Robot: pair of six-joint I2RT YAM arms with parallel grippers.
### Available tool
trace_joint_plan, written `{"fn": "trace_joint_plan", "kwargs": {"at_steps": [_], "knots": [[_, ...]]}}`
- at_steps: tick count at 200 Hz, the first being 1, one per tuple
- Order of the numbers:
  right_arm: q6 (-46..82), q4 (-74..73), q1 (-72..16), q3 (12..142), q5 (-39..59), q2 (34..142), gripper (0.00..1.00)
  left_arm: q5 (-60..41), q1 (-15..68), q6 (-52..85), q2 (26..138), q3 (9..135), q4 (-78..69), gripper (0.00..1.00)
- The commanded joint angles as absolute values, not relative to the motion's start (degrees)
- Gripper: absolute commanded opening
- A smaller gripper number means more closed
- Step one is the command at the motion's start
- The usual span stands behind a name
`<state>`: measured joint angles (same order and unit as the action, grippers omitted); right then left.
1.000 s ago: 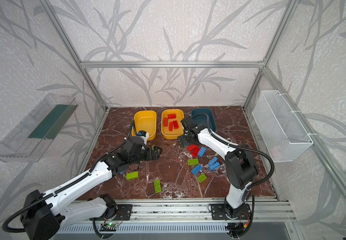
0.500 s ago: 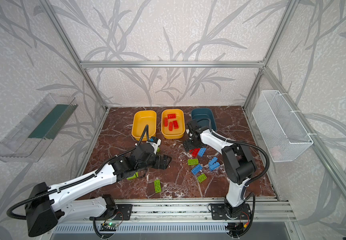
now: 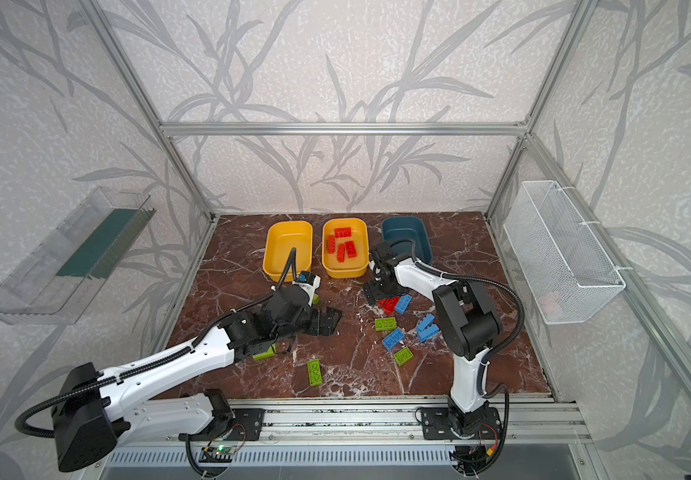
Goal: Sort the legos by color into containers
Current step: 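Move the right gripper back to another red brick and grasp it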
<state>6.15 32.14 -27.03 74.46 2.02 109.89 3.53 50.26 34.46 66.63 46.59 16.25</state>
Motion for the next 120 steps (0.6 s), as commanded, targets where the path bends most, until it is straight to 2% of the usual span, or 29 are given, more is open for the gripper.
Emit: {"fn": "trace_joint_plan", "kwargs": {"at_steps": [1,31,84,120], "knots": [[5.79,32.43,-26.81,76.01,2.72,111.75,0.89,5.66,50.54,33.7,64.73,46.77,16.72,0.99],[6.27,32.98,-26.8,76.38,3.43,112.5,0.8,6.42,50.54,33.65,64.12,46.2,16.96,0.99],[9.66,34.98,-26.89,76.99,3.53,113.81,0.46,6.69,50.54,33.66,63.73,45.61,16.7,0.99],[11.86,35.39,-27.29,77.27,4.13,113.83,0.33,7.1,50.54,33.57,62.08,44.5,17.03,0.99]]}}
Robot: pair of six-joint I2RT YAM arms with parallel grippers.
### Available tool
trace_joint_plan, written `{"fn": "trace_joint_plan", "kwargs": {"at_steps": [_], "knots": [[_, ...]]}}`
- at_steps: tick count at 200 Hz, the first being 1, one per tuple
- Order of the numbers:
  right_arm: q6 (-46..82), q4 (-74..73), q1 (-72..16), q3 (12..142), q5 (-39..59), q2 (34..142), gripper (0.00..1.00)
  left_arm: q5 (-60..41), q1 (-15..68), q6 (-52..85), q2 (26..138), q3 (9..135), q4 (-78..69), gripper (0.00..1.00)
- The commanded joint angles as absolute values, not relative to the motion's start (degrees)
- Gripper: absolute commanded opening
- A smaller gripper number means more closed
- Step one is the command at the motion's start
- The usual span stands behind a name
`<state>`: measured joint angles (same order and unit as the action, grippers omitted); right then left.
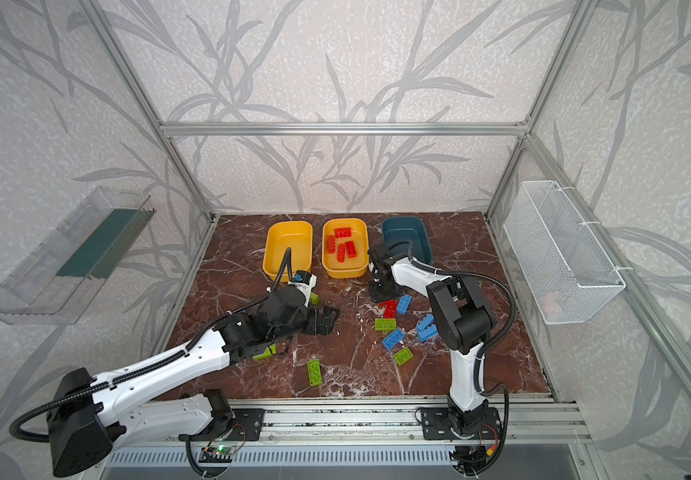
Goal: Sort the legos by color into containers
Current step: 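Move the right gripper back to another red brick and grasp it, then carry the red brick into the middle yellow bin and release it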
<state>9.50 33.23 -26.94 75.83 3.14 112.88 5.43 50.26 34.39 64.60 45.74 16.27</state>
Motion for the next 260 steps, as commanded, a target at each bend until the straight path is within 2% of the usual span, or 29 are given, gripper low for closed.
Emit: {"fn": "trace_joint_plan", "kwargs": {"at_steps": [1,38,95,138,173,235,260], "knots": [[11.86,35.41,-27.31,77.27,4.13,113.82,0.33,7.15,50.54,33.53,62.02,44.44,17.04,0.99],[13.88,37.85,-27.94,79.42,4.0,111.57,0.28,8.61,50.54,33.27,59.06,43.35,18.12,0.99],[15.12,43.76,-30.13,86.66,1.47,105.27,0.27,12.33,50.5,33.6,55.21,40.94,19.66,0.99],[14.27,41.88,-31.52,93.9,1.81,107.59,0.27,14.13,50.23,31.85,55.54,40.22,19.59,0.99],[14.17,40.67,-31.51,102.65,0.35,115.27,0.28,14.42,48.82,30.42,56.97,40.45,19.02,0.99],[14.05,49.93,-31.5,131.05,-1.03,136.68,0.29,9.34,42.9,29.82,61.63,40.77,16.54,0.99],[14.2,56.67,-31.55,146.9,-0.32,146.69,0.38,7.61,40.83,30.13,63.13,40.87,15.55,0.99]]}}
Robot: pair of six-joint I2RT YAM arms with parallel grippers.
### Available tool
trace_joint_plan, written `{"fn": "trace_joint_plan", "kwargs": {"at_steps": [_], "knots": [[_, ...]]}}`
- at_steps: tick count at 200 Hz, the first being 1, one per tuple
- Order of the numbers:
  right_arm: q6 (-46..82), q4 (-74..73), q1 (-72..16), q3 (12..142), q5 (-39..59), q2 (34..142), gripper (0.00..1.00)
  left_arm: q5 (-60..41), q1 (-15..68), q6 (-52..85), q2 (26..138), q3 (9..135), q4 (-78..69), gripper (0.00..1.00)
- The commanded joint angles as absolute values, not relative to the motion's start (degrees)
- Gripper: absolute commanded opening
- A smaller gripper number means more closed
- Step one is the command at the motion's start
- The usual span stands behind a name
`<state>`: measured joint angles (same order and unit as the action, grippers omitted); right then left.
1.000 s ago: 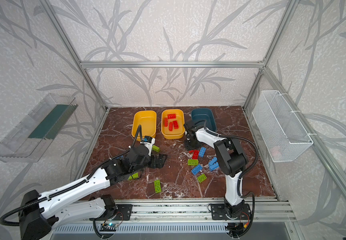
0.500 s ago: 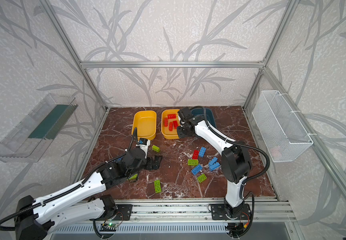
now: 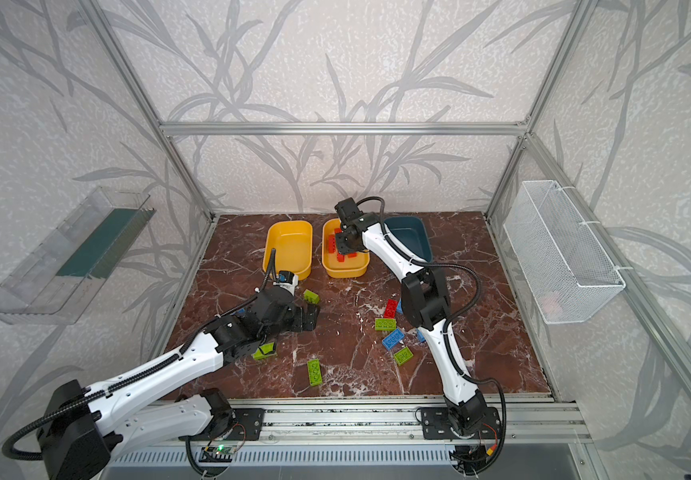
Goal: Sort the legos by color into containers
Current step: 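Carry the red brick into the middle yellow bin and release it, then lower the right gripper onto the last red brick and grasp it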
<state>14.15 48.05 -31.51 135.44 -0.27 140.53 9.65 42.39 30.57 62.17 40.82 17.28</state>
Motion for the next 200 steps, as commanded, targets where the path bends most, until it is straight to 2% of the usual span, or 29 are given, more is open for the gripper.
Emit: {"fn": "trace_joint_plan", "kwargs": {"at_steps": [1,27,45,89,151,200], "knots": [[14.18,56.9,-31.55,147.54,-0.29,147.17,0.39,7.54,40.76,30.14,63.16,40.87,15.55,0.99],[14.24,60.59,-31.55,158.63,1.04,153.04,0.65,6.94,39.75,30.23,64.14,41.31,15.56,0.99],[14.28,59.91,-31.55,158.27,1.19,151.65,0.74,6.68,39.6,30.41,64.23,41.44,15.65,0.99],[14.74,58.05,-32.19,141.14,-1.93,136.84,0.75,5.09,39.61,31.55,62.91,41.23,15.8,0.99],[21.36,42.07,-32.93,90.72,-4.34,104.99,0.71,1.33,41.16,31.5,55.48,38.86,17.62,0.99],[29.83,34.65,-33.9,62.74,-2.9,87.8,0.69,1.18,46.61,32.95,52.38,37.59,18.19,0.99]]}}
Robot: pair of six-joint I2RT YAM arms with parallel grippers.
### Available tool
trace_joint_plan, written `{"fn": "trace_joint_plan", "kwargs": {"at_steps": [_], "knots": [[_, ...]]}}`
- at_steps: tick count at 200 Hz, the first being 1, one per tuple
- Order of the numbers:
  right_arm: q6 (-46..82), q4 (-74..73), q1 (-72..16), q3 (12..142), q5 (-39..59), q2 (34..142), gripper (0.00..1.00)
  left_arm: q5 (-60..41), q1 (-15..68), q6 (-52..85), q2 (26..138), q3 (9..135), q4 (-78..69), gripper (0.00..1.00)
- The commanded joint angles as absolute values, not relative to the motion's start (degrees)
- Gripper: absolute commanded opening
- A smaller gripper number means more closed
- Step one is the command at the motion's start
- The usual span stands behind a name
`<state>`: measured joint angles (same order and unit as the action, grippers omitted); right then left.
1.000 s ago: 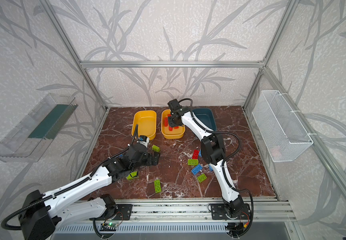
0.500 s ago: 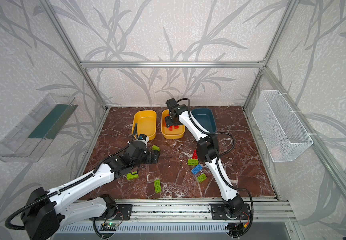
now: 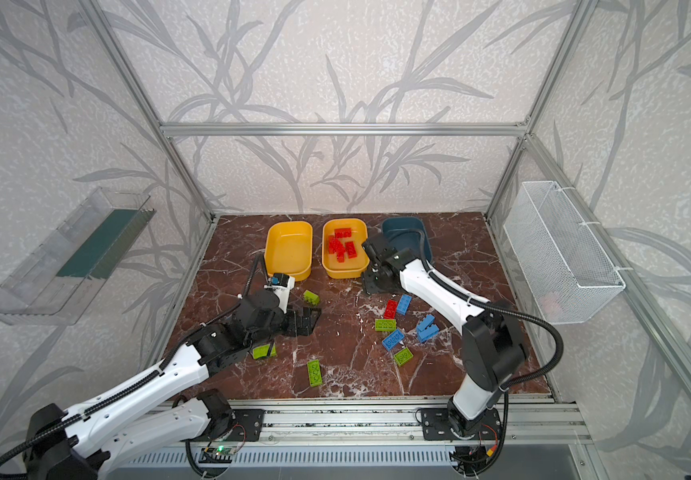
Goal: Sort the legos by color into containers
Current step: 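Lower the right gripper onto the last red brick and grasp it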
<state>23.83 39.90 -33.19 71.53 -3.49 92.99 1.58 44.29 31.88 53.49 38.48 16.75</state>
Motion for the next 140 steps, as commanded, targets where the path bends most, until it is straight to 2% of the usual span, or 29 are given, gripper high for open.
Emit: {"fn": "trace_joint_plan", "kwargs": {"at_steps": [1,24,63,140], "knots": [[29.99,34.38,-33.91,62.26,-2.77,87.67,0.69,1.2,46.77,33.0,52.38,37.6,18.19,0.99],[32.61,31.83,-34.34,55.33,-2.48,83.79,0.68,2.49,49.65,34.38,52.21,37.62,18.28,0.99],[35.32,28.36,-34.28,50.92,-2.65,81.65,0.67,4.07,52.46,36.03,51.95,37.59,17.78,0.99],[43.69,25.2,-30.92,50.54,-2.51,87.87,0.64,7.68,52.73,35.95,49.53,37.74,22.23,0.99]]}}
